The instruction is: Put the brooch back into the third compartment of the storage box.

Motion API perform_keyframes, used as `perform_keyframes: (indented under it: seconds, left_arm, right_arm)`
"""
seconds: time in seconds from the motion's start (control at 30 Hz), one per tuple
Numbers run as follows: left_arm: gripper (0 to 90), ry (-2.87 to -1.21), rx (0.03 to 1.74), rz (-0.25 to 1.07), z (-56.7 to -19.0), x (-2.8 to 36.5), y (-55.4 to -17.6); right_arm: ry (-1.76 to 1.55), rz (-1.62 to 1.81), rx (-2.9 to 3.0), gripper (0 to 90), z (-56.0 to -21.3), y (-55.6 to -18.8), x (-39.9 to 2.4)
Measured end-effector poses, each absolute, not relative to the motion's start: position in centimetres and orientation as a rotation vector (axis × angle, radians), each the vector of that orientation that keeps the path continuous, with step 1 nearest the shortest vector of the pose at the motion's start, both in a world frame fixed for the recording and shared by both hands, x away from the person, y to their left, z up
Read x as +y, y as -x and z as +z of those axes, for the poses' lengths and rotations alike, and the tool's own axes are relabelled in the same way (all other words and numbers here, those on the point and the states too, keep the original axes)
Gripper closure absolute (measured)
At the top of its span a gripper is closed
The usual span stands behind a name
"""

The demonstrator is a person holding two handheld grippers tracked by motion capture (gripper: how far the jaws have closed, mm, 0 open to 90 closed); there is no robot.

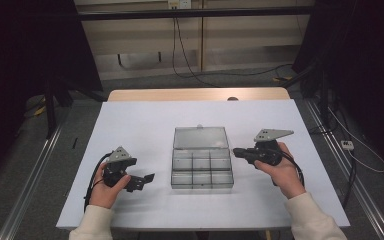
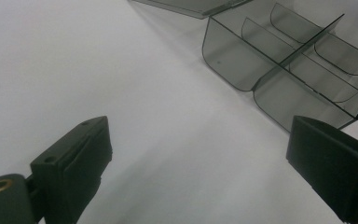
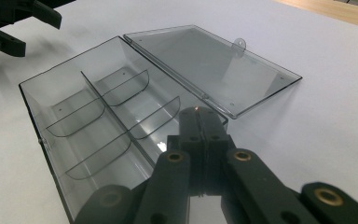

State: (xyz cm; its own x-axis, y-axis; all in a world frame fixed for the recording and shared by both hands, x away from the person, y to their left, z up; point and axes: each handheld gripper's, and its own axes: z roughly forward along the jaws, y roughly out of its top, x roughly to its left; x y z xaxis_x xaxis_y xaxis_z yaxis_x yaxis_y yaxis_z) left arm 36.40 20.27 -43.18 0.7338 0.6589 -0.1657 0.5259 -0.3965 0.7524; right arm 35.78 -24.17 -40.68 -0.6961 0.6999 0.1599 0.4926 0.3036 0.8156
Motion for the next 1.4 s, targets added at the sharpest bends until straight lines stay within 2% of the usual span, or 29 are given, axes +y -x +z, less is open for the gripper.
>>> perform_keyframes:
  seconds: [1.4]
  left_arm:
    - [6.7,-2.091,0.893,0.2,-43.2,20.3,-36.4]
  right_arm:
    - [-1.07,1.365,2.358,90.0,-40.6,-36.5,-22.1]
